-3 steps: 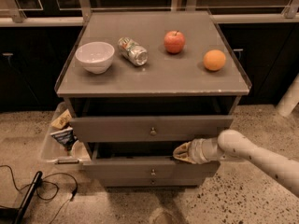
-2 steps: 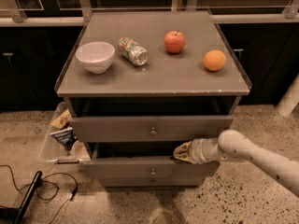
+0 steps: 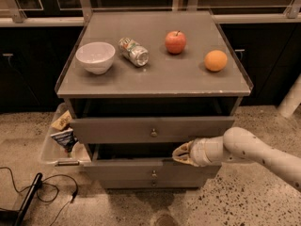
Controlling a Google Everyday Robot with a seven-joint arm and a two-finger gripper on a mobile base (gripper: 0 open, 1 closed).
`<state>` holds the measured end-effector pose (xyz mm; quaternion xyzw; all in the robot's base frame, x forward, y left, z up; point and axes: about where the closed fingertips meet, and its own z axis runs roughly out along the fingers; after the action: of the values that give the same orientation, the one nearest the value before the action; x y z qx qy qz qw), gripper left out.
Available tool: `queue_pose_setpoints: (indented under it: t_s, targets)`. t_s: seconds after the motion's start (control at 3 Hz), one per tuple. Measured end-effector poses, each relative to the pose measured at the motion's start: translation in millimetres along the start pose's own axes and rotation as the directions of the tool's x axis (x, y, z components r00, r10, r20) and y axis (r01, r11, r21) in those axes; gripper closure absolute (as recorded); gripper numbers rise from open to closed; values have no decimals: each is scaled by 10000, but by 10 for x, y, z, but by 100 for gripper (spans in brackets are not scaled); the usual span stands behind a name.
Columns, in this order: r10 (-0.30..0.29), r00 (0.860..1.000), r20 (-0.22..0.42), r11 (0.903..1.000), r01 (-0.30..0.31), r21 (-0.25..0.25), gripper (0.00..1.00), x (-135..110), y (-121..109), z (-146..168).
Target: Close middle drawer
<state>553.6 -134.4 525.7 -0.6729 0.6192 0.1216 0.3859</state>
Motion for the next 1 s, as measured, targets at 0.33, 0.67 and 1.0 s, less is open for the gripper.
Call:
queue_pose_setpoints:
  t_s: [0.33,0.67,1.0]
  targets:
    - [553,9983,-181,9977,-560,-380,100,-50,403,-104]
    - [454,9988,-191,9982,-461,-382,100,-76,398,-96]
    - [697,9966,-430,9961,-718,-507,100,158,563,39]
